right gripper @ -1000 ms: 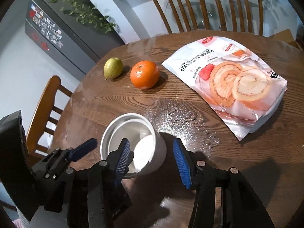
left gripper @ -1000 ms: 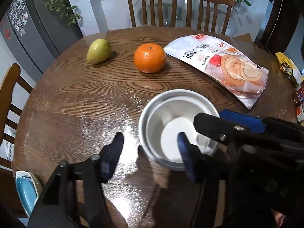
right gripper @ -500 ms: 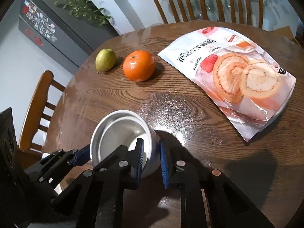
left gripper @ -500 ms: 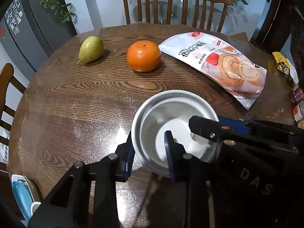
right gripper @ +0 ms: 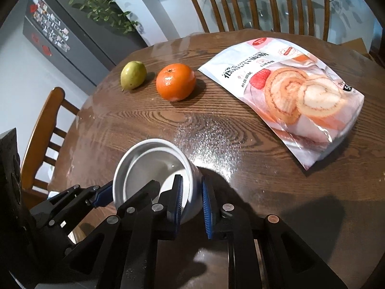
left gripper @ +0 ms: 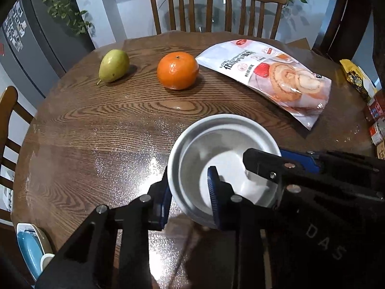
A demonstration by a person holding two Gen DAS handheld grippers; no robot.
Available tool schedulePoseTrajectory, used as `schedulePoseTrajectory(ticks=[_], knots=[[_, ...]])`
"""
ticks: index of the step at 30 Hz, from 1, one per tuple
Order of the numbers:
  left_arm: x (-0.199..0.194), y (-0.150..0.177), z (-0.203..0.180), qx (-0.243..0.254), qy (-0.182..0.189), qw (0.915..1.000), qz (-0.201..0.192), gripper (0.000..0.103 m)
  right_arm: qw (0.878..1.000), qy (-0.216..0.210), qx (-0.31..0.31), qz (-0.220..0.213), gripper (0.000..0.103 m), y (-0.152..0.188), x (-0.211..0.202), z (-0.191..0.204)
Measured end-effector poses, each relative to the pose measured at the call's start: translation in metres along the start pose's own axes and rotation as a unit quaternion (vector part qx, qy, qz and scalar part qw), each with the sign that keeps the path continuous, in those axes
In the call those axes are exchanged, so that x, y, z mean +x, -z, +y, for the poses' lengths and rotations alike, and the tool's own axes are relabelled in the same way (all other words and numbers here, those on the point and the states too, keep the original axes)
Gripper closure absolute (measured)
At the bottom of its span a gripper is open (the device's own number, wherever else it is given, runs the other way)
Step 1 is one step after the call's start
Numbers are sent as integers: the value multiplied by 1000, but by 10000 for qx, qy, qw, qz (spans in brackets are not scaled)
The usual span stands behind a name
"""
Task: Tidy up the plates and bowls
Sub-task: 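Carry the small white bowl with both grippers over the nested bowls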
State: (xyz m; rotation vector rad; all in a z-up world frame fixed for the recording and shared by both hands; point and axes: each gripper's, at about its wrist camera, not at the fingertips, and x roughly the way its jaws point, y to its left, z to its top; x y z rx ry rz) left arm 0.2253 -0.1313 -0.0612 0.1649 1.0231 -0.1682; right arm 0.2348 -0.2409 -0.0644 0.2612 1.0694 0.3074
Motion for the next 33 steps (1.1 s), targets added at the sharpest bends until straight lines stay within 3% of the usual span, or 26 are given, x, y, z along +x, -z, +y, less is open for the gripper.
schedulePoseTrajectory(ticks=[23,33], knots=[[-75,40,-10,304,-72,9973,-663,77,9985,78,-83,-527,85,53,-69,33],[-101,71,-10,355,-107,9965,-753,77,9984,68,-96,-561,85,84,-90,48]])
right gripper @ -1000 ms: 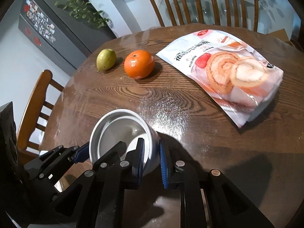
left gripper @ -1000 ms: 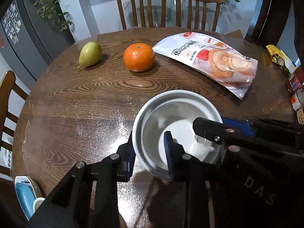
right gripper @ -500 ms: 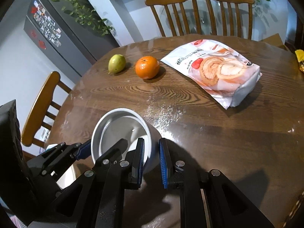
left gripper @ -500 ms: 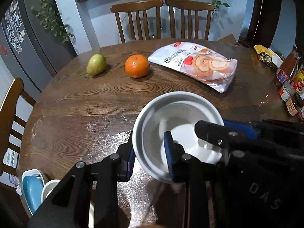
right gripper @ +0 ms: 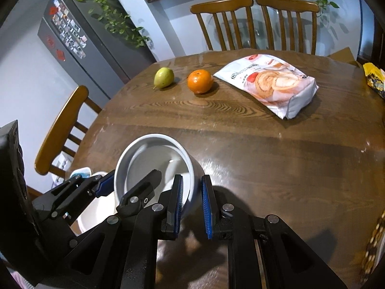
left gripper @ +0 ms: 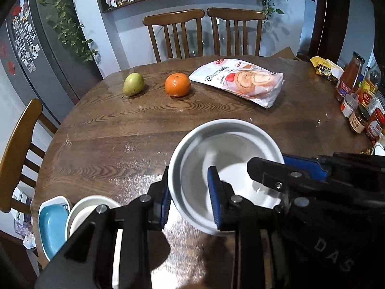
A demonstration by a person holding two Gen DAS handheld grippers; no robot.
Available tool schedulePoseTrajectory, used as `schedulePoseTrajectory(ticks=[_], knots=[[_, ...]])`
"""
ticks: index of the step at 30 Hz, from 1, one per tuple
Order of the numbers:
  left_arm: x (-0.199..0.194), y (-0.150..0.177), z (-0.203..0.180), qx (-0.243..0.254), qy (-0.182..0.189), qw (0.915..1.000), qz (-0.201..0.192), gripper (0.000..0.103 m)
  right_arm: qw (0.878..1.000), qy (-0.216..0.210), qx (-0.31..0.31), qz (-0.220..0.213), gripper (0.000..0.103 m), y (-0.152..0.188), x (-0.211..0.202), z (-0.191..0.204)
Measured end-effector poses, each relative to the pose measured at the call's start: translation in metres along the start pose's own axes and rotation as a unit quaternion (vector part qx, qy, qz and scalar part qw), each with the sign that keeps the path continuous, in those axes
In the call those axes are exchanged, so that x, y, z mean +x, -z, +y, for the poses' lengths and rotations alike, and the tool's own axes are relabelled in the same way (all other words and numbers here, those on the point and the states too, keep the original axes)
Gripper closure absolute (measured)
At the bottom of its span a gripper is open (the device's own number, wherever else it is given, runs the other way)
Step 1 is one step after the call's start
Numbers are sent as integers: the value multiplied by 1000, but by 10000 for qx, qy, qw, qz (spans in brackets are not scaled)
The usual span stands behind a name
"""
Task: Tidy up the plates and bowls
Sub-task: 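Carry the small white bowl with both grippers over the nested bowls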
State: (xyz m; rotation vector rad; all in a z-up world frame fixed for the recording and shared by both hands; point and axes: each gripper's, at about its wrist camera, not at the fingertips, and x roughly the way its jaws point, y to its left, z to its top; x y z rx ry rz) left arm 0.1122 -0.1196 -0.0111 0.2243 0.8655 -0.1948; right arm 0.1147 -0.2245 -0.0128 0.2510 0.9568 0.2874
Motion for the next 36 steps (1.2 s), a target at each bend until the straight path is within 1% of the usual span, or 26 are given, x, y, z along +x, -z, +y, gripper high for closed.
schedulePoseTrajectory(ticks=[10,23,36], knots=[[-22,19,1,10,-23,9999,-114,77,10000,-20,-7,-58,86,22,-18,12],[-45,29,11,-38,-133,9994,-324,77,9997,-32,-172,-176,86,31,-35,35],[-56,43,31,-211,-208,9989,-358,77,9992,-63,-357,-162,86,40,-38,65]])
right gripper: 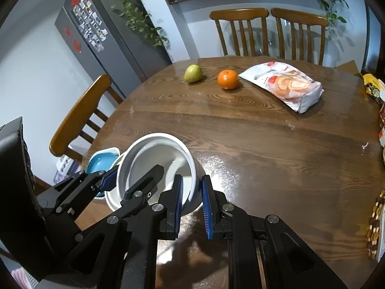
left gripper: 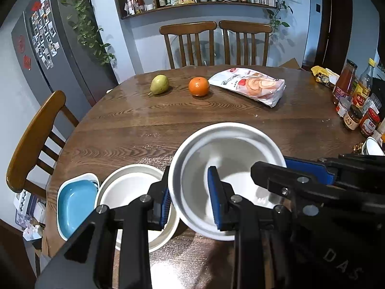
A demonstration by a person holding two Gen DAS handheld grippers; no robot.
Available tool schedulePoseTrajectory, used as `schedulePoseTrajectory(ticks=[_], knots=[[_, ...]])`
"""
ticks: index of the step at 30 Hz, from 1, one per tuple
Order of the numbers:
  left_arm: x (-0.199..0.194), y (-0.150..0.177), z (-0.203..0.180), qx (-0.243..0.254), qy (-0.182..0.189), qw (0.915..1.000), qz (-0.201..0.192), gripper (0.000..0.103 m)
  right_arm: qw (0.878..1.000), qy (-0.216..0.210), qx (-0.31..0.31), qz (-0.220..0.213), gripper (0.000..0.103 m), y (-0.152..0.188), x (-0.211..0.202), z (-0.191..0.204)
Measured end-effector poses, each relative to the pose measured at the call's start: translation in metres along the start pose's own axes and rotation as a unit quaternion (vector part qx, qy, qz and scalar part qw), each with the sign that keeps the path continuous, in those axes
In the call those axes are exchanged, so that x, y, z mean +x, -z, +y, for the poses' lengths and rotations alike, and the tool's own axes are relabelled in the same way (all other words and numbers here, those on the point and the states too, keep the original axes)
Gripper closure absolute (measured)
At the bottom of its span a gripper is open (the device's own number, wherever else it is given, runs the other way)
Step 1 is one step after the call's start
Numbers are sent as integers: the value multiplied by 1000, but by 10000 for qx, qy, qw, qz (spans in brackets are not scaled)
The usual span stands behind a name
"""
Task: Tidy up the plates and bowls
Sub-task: 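Carry the small white bowl with both grippers over the nested bowls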
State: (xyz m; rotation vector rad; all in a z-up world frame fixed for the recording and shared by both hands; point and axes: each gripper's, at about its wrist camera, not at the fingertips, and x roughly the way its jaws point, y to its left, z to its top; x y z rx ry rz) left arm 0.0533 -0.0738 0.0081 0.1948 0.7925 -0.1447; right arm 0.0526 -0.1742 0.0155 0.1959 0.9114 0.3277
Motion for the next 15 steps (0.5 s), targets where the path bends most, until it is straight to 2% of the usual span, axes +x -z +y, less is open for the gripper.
schedulePoseTrajectory(ticks=[15], knots=[[-11,9,29,-162,-113,9998,-95,77,9997,-31,-232,3,86,2,3,33]])
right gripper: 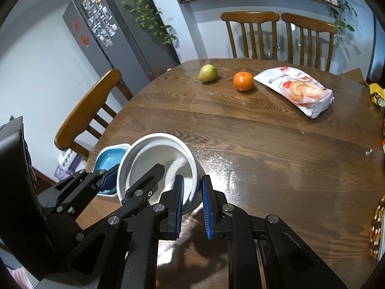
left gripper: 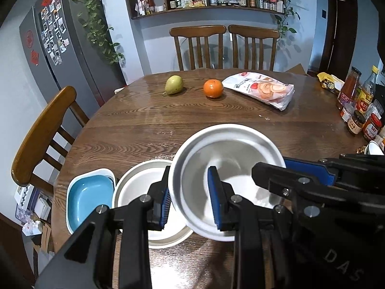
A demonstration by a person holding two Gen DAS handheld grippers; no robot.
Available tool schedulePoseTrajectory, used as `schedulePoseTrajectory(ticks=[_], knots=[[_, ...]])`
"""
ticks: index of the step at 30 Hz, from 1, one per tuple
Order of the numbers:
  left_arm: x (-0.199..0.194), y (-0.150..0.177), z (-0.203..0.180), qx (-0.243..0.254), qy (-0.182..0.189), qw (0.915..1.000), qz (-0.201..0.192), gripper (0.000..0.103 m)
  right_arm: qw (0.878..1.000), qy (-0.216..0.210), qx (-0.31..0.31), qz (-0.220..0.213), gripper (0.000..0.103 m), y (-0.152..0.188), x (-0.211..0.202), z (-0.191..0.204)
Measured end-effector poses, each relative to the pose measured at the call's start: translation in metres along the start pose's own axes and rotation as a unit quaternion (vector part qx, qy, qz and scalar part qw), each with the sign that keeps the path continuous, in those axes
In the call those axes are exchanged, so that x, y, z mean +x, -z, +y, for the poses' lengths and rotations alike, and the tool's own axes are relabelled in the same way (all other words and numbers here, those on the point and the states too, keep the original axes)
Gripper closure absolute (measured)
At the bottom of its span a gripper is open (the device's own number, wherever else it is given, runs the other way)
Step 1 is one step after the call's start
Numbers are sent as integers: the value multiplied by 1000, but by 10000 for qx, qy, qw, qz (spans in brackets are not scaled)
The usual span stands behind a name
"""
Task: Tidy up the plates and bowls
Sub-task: 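Carry the small white bowl with both grippers over the nested bowls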
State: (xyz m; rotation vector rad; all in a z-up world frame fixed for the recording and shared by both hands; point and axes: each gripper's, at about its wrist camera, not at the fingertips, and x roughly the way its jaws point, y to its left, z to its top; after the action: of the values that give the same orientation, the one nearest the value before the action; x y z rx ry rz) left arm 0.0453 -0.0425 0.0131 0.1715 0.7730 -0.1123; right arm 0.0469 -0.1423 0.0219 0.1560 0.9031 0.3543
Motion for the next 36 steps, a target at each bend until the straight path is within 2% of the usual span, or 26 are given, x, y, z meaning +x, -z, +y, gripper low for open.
schedulePoseTrajectory(ticks=[20,36], knots=[[4,6,36,-227,-177,9996,51,77,9996,-110,-227,119,86,-6,20,35],[27,17,60,-306,-229,9984,411,78,9985,-186,-243,444,86,-6,53,49]])
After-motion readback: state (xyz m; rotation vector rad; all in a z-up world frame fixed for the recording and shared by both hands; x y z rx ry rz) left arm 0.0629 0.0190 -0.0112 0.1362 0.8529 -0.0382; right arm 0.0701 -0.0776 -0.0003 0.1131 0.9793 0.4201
